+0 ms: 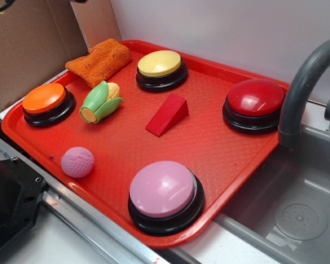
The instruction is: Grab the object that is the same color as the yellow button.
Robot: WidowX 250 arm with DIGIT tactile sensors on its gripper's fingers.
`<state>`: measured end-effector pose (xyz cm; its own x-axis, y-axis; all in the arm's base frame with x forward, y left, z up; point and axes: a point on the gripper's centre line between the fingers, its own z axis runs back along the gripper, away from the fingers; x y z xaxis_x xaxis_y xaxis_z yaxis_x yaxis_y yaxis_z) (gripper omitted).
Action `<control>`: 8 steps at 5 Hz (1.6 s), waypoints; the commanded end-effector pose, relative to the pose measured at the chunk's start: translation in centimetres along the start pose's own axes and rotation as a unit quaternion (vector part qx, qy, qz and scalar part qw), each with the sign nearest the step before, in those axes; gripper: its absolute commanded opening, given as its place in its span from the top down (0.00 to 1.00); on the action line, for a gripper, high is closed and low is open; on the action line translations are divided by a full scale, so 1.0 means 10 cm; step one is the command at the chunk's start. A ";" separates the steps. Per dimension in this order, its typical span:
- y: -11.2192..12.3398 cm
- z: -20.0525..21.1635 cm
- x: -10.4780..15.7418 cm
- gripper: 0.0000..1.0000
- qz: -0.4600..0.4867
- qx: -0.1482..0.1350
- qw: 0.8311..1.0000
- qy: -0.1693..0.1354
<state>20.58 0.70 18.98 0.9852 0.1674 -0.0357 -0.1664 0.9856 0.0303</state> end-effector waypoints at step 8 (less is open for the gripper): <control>0.40 -1.39 0.38 0.00 0.010 0.015 0.993 0.117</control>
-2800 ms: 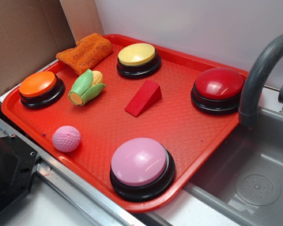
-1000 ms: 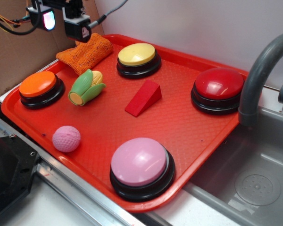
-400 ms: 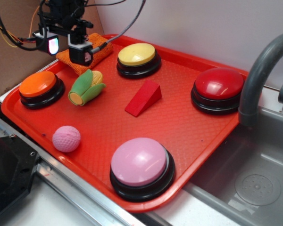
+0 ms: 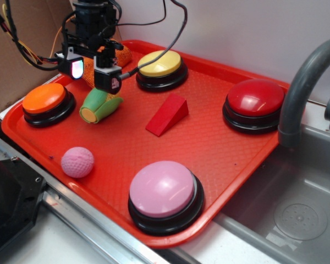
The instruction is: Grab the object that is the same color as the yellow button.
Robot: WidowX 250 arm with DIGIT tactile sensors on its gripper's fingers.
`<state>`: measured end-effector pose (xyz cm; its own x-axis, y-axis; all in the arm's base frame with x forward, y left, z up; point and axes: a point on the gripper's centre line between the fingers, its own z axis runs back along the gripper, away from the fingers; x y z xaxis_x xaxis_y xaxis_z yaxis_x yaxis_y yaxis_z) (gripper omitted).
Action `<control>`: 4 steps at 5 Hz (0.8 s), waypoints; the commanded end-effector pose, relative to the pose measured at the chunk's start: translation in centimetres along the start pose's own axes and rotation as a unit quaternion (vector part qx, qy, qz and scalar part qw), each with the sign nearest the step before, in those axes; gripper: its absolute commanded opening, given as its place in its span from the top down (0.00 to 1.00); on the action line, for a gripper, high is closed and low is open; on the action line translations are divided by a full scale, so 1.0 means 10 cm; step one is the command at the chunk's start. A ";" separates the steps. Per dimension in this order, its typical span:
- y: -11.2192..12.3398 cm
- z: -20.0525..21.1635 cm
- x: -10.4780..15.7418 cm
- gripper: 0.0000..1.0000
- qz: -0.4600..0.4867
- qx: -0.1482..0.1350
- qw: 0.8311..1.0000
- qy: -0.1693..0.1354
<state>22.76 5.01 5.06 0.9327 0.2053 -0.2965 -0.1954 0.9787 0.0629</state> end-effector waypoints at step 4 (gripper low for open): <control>0.07 -0.17 0.07 0.00 -0.007 0.025 1.000 0.005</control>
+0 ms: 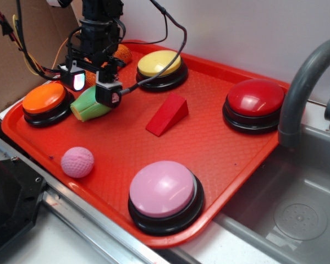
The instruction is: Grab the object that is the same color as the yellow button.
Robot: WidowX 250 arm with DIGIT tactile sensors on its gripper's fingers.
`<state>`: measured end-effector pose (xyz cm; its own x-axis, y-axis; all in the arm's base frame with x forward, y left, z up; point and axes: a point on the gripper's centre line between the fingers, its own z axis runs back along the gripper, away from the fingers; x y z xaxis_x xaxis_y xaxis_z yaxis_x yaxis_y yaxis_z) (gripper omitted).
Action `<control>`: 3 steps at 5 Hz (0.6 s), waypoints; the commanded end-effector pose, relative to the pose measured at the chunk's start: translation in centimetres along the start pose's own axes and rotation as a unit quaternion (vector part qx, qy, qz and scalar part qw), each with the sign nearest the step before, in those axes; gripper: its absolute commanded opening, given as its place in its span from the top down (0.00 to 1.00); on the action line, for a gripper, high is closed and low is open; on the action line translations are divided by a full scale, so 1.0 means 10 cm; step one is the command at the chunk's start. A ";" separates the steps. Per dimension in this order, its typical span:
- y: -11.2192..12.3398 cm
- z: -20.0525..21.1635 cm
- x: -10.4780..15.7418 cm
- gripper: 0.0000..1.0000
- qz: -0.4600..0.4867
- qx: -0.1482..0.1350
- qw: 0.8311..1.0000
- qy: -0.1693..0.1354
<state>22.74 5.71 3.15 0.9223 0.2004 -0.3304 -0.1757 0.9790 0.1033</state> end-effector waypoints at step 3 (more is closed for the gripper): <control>-0.07 -0.17 0.06 0.00 -0.056 0.015 0.998 -0.004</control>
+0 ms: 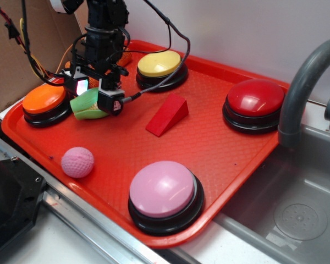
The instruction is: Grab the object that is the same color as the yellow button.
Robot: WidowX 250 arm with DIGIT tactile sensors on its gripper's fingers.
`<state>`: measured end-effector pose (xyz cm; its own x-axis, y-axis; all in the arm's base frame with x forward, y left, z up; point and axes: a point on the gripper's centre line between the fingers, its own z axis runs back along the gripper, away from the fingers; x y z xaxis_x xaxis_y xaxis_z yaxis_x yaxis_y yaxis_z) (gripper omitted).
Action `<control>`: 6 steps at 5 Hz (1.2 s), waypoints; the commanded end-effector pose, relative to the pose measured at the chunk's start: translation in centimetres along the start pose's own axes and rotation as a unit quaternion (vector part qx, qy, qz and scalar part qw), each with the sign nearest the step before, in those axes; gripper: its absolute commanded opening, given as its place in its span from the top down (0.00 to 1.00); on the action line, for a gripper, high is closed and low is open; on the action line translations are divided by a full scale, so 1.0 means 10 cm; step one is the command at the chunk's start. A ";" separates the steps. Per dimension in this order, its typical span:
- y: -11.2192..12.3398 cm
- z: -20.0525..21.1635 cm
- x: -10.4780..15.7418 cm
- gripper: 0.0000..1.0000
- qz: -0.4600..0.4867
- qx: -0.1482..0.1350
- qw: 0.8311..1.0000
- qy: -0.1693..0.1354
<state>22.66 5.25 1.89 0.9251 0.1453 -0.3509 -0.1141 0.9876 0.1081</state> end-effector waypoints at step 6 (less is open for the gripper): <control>-0.08 1.11 -0.86 1.00 -0.009 -0.090 0.977 -0.194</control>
<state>18.95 2.05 14.78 0.9910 0.1333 -0.0135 -0.1339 0.9881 -0.0756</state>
